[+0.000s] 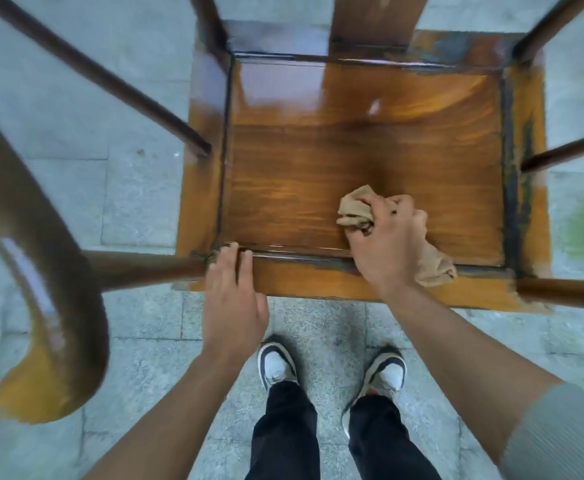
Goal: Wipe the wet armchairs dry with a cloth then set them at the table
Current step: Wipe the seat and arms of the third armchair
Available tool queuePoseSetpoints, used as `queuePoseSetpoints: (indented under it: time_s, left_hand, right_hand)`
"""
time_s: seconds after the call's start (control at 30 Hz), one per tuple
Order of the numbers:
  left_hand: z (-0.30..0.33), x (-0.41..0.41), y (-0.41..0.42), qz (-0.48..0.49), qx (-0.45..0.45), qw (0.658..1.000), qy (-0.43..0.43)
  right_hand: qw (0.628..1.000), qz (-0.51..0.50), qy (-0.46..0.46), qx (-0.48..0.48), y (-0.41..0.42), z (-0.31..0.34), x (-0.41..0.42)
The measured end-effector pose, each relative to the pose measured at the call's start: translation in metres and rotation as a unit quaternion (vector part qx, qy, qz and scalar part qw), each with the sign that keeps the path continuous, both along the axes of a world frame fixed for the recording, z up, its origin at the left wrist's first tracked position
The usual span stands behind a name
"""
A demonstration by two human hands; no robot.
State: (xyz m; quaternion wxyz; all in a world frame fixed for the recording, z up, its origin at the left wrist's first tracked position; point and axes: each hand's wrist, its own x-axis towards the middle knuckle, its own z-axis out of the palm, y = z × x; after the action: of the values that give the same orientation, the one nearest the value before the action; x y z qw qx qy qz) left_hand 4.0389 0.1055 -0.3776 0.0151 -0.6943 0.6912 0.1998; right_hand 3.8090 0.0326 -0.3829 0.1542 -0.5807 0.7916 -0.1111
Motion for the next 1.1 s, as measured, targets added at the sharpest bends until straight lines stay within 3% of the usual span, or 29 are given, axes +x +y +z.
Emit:
queuePoseSetpoints:
  time_s: [0.1,0.17,0.27,0.43,0.53,0.57,0.7,0.77,0.83,0.93,1.0,1.1]
  left_hand:
    - [-0.001,0.021,0.026,0.013,0.020,1.000,0.013]
    - [-0.003,0.031,0.042,0.041,0.033,0.998,0.040]
    - [-0.006,0.049,0.058,0.089,0.041,0.992,0.075]
    - [0.011,0.067,0.076,0.218,0.017,0.971,0.101]
    - [0.018,0.067,0.066,0.205,-0.048,0.972,0.106]
    - [0.020,0.065,0.059,0.194,-0.075,0.972,0.111]
    - [0.017,0.072,0.044,0.242,-0.128,0.952,0.140]
    - [0.009,0.077,0.042,0.250,-0.145,0.948,0.131]
    - [0.008,0.076,0.043,0.249,-0.152,0.950,0.110]
    - [0.010,0.050,0.042,0.208,-0.134,0.965,0.090]
    - [0.012,0.022,0.033,0.144,-0.099,0.980,0.096]
    - [0.013,-0.029,0.009,0.021,-0.028,0.996,0.080]
  right_hand:
    - [0.998,0.055,0.006,-0.009,-0.043,-0.002,0.079]
    - [0.987,0.157,0.014,-0.004,-0.064,-0.002,0.133]
    - [0.940,0.342,0.009,0.001,-0.053,-0.004,0.190]
    - [0.873,0.483,-0.009,0.065,-0.006,0.004,0.163]
    - [0.812,0.571,-0.026,0.118,-0.009,0.016,0.143]
    - [0.814,0.569,-0.028,0.110,-0.014,0.017,0.143]
    - [0.898,0.438,-0.034,0.024,-0.010,0.009,0.172]
    - [0.886,0.460,-0.049,-0.021,0.003,0.000,0.172]
    - [0.848,0.525,-0.053,-0.047,0.016,-0.006,0.148]
    - [0.823,0.562,-0.080,-0.022,0.035,-0.007,0.079]
    - [0.845,0.531,-0.065,0.007,0.047,-0.007,0.024]
    - [0.917,0.394,-0.048,0.049,0.078,-0.005,-0.060]
